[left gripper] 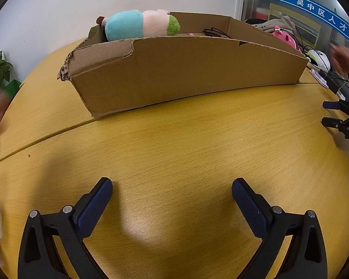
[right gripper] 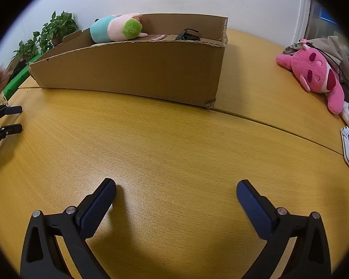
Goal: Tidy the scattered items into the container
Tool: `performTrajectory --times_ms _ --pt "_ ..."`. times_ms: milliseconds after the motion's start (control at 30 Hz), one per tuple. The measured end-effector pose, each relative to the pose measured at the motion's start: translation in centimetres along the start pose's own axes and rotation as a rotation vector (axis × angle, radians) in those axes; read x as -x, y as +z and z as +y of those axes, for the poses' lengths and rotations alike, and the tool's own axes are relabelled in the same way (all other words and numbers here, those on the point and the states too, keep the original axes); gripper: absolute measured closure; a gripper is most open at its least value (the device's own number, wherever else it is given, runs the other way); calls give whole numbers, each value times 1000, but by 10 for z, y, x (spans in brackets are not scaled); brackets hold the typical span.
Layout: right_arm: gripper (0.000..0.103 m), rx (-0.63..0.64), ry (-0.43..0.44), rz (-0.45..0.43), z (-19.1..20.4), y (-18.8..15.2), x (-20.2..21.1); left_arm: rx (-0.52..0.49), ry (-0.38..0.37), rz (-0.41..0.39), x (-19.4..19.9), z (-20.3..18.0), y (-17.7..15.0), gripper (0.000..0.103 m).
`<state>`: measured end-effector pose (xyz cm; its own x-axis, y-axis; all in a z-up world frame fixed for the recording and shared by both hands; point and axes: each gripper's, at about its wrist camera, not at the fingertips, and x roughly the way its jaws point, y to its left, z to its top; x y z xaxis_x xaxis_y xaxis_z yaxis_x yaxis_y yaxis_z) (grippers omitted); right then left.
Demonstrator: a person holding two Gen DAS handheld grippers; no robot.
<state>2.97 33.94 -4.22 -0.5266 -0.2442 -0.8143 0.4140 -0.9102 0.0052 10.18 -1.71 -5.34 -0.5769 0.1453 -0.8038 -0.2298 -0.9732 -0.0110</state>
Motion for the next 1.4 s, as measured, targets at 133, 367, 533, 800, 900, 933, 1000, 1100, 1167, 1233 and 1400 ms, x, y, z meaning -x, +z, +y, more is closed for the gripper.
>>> performTrajectory --times_ms 133,367,533,800,900,933,1000,1100,1167,1233,1400 --pt "0 0 -1 -1 0 0 0 0 0 1 0 0 0 0" --pt "0 2 -1 -2 0 2 0 0 1 1 0 0 1 0" --pt "0 2 -1 -3 -1 1 0 1 1 2 1 -1 0 0" --pt "0 2 -2 -3 0 1 0 1 2 2 1 0 1 0" --pt "0 2 -2 -4 0 1 -1 1 2 2 1 -1 1 0" --pt "0 2 -2 -4 0 1 -1 1 2 2 1 -1 1 0" --pt "0 2 -2 -4 0 1 -1 1 2 2 1 -1 1 0" --pt "0 2 -3 -4 1 1 -1 1 2 2 1 -1 1 0" --pt "0 2 -3 -4 0 1 -1 -11 -8 3 -3 4 6 0" --pt "0 2 -3 -4 1 1 -1 -13 -11 4 -2 5 4 0" --pt "0 2 -3 -4 0 2 1 -13 -11 4 -2 5 4 0"
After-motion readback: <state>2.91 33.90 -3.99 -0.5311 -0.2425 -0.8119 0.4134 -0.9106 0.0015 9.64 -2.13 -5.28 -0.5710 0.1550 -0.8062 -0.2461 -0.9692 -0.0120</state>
